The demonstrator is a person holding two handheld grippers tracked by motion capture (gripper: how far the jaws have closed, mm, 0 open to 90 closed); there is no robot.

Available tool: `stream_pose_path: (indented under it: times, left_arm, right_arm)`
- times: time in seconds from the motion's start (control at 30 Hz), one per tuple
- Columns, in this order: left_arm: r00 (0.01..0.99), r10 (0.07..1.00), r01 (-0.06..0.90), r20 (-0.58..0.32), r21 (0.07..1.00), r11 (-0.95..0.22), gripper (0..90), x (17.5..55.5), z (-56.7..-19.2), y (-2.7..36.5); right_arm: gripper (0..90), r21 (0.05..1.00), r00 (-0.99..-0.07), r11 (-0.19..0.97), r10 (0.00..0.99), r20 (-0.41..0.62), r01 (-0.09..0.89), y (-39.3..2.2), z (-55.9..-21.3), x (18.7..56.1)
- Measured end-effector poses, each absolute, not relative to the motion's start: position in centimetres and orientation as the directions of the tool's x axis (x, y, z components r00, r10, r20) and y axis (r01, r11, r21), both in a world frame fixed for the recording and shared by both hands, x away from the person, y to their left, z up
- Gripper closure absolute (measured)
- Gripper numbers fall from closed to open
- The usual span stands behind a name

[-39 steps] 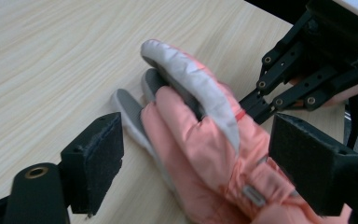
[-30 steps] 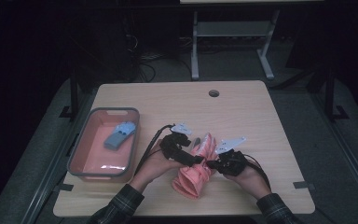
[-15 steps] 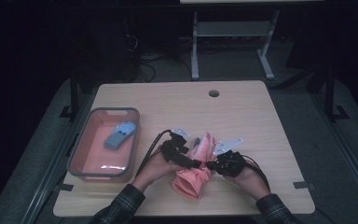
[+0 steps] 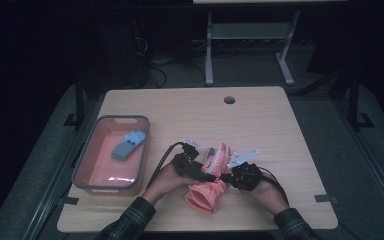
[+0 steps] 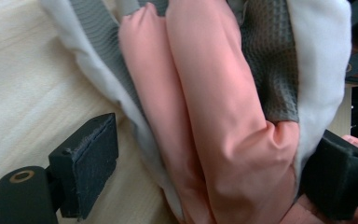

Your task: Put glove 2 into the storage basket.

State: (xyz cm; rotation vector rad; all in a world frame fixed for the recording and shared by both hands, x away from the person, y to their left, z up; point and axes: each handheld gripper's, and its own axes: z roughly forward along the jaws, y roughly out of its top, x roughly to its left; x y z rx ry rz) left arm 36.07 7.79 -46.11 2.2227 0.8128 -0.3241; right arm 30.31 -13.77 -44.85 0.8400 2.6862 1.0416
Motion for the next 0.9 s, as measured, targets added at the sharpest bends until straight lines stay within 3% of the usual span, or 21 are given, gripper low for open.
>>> stream_pose_path:
  times: [0.3, 0.5, 0.6, 0.8, 0.9]
  left_arm:
    - [0.755, 0.407, 0.652, -0.515, 0.52, -0.552, 31.1, 36.3, -46.2, 7.5]
    - [0.771, 0.4, 0.633, -0.496, 0.525, -0.568, 50.1, 36.3, -45.9, 7.7]
    - [0.774, 0.401, 0.63, -0.489, 0.536, -0.562, 54.4, 36.2, -45.7, 7.8]
    - [0.771, 0.393, 0.634, -0.501, 0.54, -0.554, 57.8, 36.3, -45.4, 8.2]
    - [0.772, 0.396, 0.633, -0.497, 0.543, -0.552, 58.8, 36.2, -45.0, 8.3]
  right_arm:
    - [90.0, 0.654, -0.837, 0.612, 0.544, 0.058, 0.444, -13.6, -45.0, 30.3]
    - [90.0, 0.659, -0.836, 0.604, 0.545, 0.069, 0.448, -13.7, -45.1, 30.5]
    - [89.9, 0.663, -0.832, 0.591, 0.548, 0.088, 0.459, -14.2, -44.8, 30.4]
    - [73.6, 0.705, -0.818, 0.539, 0.566, 0.102, 0.461, -16.4, -43.7, 29.5]
    - [59.0, 0.723, -0.793, 0.507, 0.602, 0.094, 0.47, -18.2, -43.8, 29.1]
